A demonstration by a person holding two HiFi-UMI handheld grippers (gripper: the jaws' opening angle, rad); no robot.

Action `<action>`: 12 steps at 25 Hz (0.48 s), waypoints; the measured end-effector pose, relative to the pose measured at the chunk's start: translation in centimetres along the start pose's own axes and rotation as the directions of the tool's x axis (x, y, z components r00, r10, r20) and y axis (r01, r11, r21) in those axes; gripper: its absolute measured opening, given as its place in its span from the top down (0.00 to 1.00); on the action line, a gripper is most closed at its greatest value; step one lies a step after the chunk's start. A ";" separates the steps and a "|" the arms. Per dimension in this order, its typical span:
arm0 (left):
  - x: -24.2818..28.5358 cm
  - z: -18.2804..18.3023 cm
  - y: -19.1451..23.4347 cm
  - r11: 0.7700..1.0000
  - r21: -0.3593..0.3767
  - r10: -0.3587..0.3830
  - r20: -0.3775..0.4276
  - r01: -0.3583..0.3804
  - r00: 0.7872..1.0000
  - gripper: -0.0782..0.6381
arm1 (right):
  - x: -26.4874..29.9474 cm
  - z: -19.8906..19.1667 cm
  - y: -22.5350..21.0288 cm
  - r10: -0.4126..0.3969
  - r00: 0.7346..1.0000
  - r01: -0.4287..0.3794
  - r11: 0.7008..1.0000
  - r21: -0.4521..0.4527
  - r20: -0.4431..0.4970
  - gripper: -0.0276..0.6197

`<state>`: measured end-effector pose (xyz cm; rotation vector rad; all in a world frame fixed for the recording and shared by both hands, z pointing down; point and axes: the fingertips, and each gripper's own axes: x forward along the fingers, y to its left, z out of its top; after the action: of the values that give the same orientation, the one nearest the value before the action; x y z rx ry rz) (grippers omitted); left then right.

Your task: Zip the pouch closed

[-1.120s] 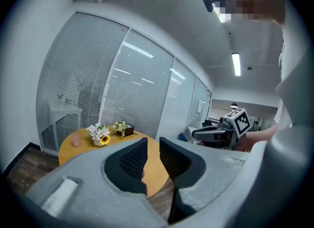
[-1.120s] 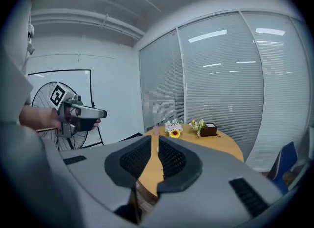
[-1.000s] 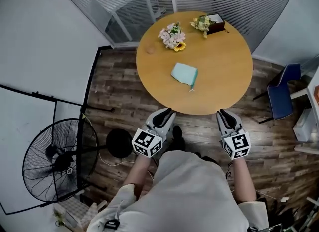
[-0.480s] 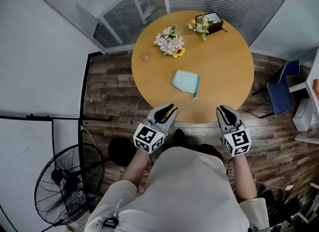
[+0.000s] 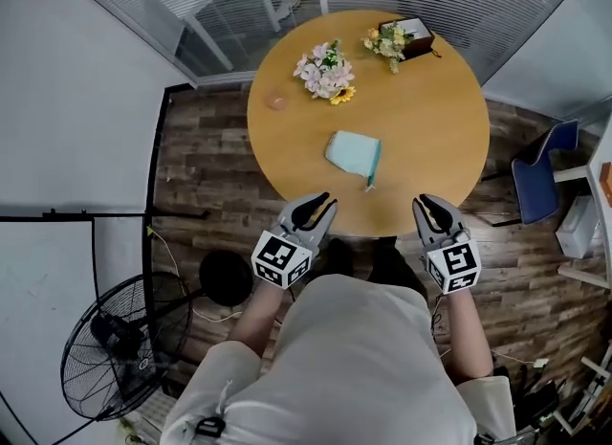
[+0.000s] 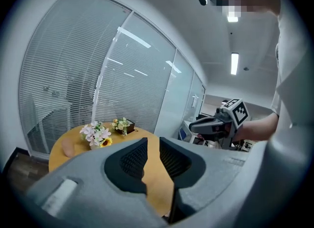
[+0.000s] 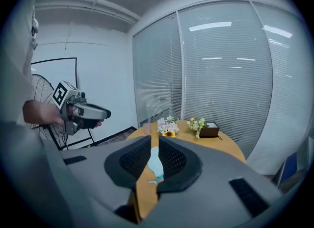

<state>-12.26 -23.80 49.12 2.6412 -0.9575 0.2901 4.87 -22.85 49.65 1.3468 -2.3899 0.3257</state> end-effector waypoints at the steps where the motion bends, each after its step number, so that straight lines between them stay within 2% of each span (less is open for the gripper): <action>1: 0.4 -0.1 0.0 1.000 -0.005 0.011 0.001 -0.011 1.000 0.79 | 0.4 -0.1 -0.4 0.016 1.000 -0.016 1.000 -0.003 -0.002 0.88; 6: 2.4 -0.8 -0.6 0.996 -0.046 0.075 0.004 -0.075 0.997 0.79 | 2.2 -1.1 -2.3 0.114 0.993 -0.114 0.993 -0.019 -0.032 0.88; 12: 4.9 -2.1 -0.1 0.978 -0.117 0.175 -0.009 -0.175 0.985 0.79 | 5.0 -2.2 -4.9 0.223 0.972 -0.226 0.973 -0.034 -0.077 0.88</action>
<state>-8.63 -25.84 52.52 2.4562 -1.1730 0.2642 7.16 -28.41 53.84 1.0285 -2.4772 0.3754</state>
